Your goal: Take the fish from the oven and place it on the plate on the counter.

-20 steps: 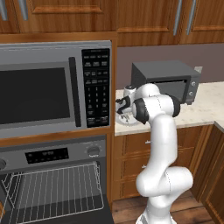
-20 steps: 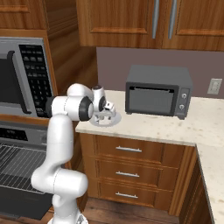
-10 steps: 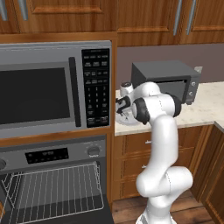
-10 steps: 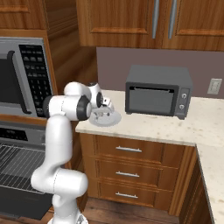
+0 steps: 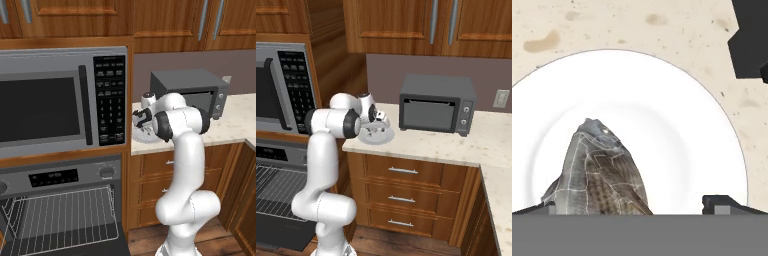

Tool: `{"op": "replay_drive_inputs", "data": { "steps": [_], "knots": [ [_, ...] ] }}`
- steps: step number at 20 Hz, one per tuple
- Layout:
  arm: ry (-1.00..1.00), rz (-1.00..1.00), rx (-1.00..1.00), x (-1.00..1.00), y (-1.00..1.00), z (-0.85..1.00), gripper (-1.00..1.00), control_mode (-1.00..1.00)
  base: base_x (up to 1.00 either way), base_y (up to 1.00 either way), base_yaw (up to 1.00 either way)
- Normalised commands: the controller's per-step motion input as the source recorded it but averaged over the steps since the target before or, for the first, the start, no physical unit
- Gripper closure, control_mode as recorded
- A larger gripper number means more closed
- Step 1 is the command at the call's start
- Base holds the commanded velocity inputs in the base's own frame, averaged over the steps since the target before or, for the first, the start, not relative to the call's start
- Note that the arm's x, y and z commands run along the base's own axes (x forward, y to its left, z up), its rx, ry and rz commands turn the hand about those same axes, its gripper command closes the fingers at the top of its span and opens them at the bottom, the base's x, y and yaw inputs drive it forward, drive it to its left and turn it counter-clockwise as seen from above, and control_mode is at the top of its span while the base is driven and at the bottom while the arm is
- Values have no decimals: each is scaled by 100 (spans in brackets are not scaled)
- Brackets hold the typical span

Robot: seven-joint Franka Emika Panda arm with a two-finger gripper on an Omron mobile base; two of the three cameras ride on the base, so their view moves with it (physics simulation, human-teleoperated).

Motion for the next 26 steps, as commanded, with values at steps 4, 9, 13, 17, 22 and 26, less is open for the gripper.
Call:
{"op": "replay_drive_inputs", "data": {
  "steps": [4, 9, 13, 17, 22, 26],
  "knots": [
    [0, 3, -11, 0, -11, -75, -100, -100, 0, 0, 0],
    [-5, 2, -11, -2, 0, -66, -100, -100, 0, 0, 0],
    [-8, 2, -3, -1, 0, -12, -100, -100, 0, 0, 0],
    [0, 7, 0, -32, -1, 13, -100, -100, 0, 0, 0],
    [11, 11, 3, -23, -8, 48, -100, -100, 0, 0, 0],
    [7, 12, 5, -2, -3, 75, -100, -100, 0, 0, 0]
  ]
}}
